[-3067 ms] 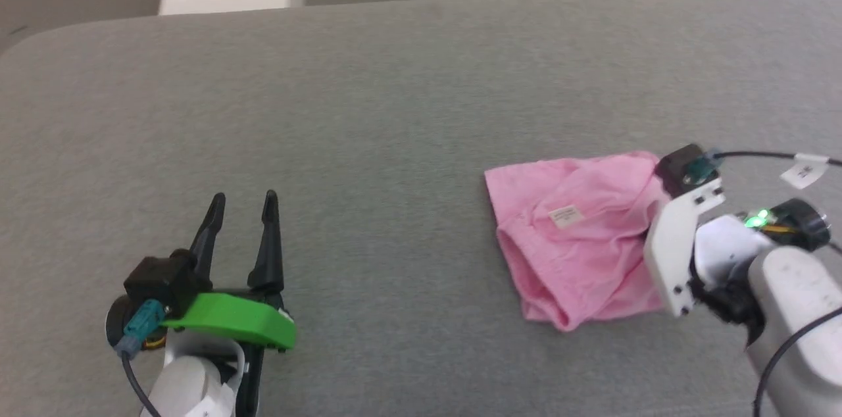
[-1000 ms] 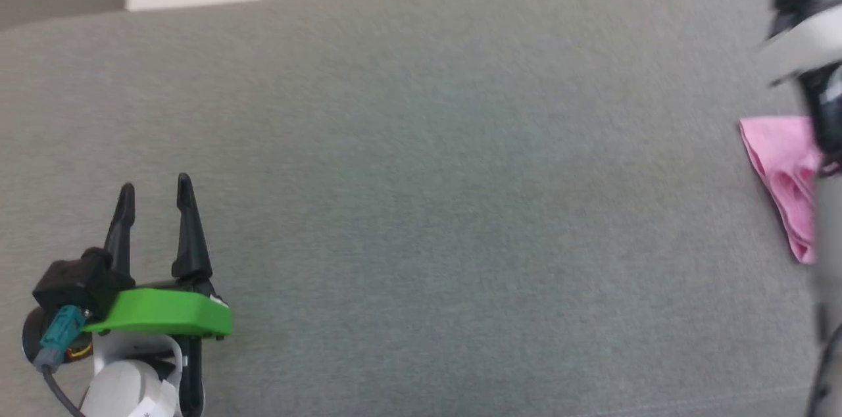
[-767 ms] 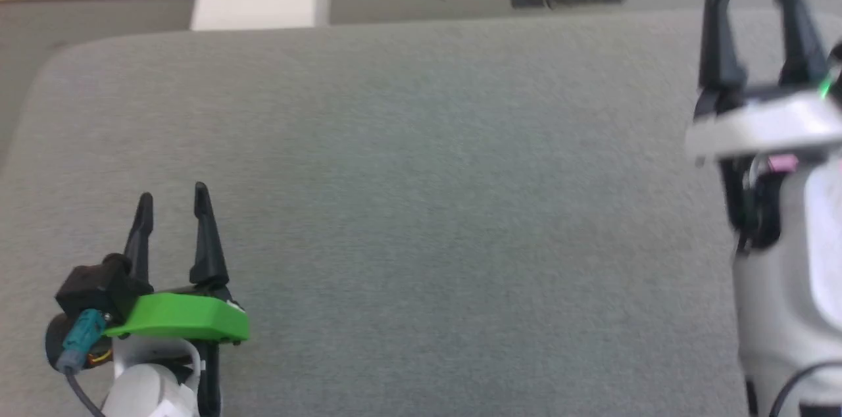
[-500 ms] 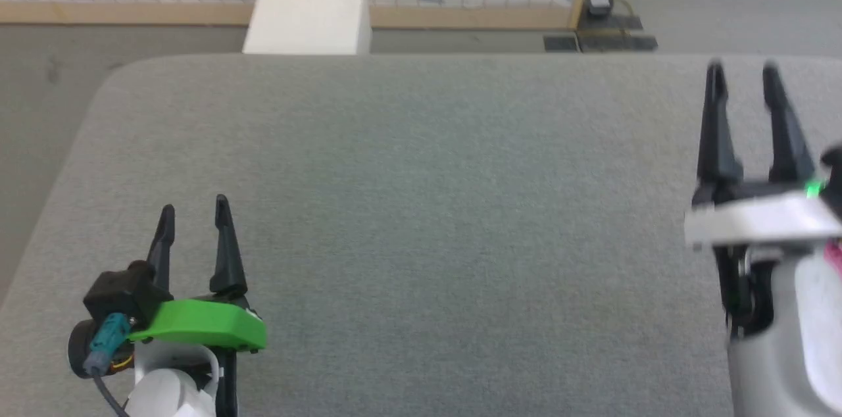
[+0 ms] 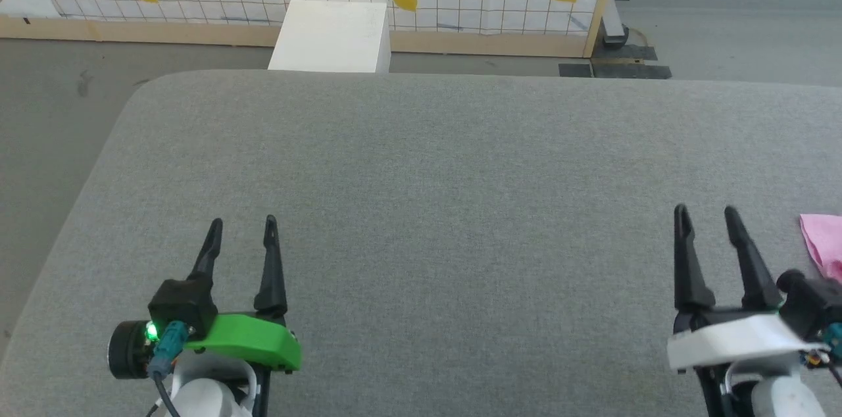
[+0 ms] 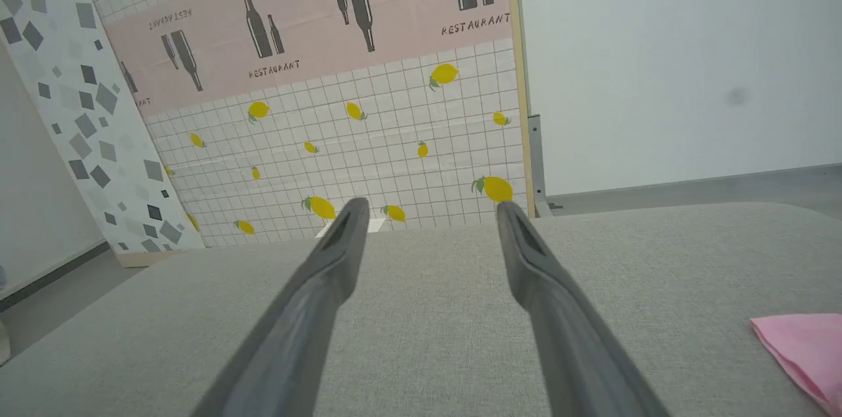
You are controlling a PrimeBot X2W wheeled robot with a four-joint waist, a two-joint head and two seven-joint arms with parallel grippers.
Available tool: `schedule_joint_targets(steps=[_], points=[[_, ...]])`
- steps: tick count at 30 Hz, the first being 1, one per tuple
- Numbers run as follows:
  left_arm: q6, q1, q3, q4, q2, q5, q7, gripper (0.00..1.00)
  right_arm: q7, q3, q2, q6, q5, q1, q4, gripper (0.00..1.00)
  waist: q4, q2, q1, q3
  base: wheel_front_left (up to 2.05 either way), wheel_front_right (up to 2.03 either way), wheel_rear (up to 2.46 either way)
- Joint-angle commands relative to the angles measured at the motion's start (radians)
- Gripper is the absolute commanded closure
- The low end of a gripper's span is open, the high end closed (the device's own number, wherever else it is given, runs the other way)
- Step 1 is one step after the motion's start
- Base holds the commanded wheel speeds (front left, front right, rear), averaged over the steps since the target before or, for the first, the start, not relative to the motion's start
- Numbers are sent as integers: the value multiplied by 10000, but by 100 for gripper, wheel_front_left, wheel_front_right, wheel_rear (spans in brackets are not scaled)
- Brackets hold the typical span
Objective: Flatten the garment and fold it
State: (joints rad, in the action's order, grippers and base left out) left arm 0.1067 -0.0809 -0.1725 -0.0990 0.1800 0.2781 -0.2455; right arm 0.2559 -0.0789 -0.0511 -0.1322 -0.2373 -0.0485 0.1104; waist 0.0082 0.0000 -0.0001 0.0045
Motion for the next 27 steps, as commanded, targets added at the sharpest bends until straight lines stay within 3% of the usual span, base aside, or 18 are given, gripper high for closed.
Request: schedule_joint_targets(steps=[1,17,18,27], points=[[12,138,-34,-94,-63,-78,-83,0,56,38,8,15,-14,212,13,0,-9,0,1,-6,0,0,0],[-233,289,-87,-748,-362,283,-145,0,58,101,8,15,-157,924,301,0,-115,0,1,122,0,0,0],[-188,199,-75,-763,-328,213,-73,100,0,107,0,0,-109,845,293,100,-116,0,1,121,0,0,0],[-208,210,-18,-732,-353,123,17,100,-74,126,0,0,-37,835,261,100,-117,0,1,114,0,0,0]])
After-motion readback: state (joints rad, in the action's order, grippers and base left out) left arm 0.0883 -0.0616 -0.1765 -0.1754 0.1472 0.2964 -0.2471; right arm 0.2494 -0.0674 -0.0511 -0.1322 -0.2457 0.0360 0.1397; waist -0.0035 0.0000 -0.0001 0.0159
